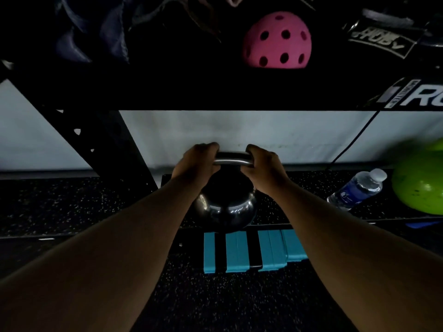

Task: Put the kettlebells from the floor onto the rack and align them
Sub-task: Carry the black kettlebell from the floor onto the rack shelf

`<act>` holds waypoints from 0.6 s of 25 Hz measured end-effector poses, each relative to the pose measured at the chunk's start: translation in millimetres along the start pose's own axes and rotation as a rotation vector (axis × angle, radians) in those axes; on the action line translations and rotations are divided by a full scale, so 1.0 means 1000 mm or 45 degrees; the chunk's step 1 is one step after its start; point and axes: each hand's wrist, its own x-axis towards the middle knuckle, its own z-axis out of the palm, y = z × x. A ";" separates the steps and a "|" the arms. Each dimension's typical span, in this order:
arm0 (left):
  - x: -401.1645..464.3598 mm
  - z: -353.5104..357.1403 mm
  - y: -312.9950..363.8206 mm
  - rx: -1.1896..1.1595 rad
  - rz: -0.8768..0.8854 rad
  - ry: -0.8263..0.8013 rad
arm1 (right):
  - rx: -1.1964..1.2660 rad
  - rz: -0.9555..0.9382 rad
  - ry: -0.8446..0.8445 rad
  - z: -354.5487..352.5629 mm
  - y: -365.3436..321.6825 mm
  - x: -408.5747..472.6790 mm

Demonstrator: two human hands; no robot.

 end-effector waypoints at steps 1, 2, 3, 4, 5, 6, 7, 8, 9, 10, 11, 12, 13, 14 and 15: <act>0.001 0.002 0.000 -0.043 -0.013 0.013 | 0.000 0.007 -0.022 0.000 0.001 0.001; 0.000 0.003 -0.001 -0.067 -0.008 0.034 | 0.006 0.004 -0.027 0.000 0.002 0.001; -0.001 0.005 -0.001 -0.078 0.000 0.047 | 0.004 -0.001 -0.021 0.001 0.002 0.000; -0.002 0.006 -0.001 -0.082 0.001 0.053 | -0.005 -0.008 -0.013 0.001 0.002 -0.001; -0.001 0.005 -0.001 -0.083 -0.006 0.062 | -0.009 -0.017 -0.005 0.001 0.003 0.000; -0.001 0.004 -0.001 -0.084 -0.014 0.075 | -0.005 -0.028 0.001 0.001 0.004 0.001; -0.001 0.004 0.000 -0.086 -0.019 0.076 | -0.007 -0.035 0.000 0.001 0.004 0.001; -0.001 0.004 0.001 -0.090 -0.029 0.070 | -0.019 -0.041 -0.011 -0.001 0.004 0.001; -0.002 0.003 0.002 -0.096 -0.044 0.058 | -0.042 -0.043 -0.043 -0.002 0.003 0.002; -0.003 0.001 0.004 -0.103 -0.059 0.034 | -0.073 -0.029 -0.094 -0.004 0.002 0.003; -0.004 -0.002 0.007 -0.103 -0.076 -0.009 | -0.119 -0.001 -0.152 -0.008 0.001 0.004; -0.005 -0.005 0.009 -0.089 -0.087 -0.050 | -0.166 0.018 -0.208 -0.011 0.000 0.004; -0.006 -0.009 0.010 -0.052 -0.098 -0.082 | -0.209 0.011 -0.243 -0.014 -0.003 0.005; -0.011 -0.013 0.011 -0.009 -0.109 -0.089 | -0.247 -0.037 -0.245 -0.018 -0.009 0.003; -0.020 -0.018 0.011 0.025 -0.123 -0.067 | -0.265 -0.115 -0.224 -0.022 -0.016 0.000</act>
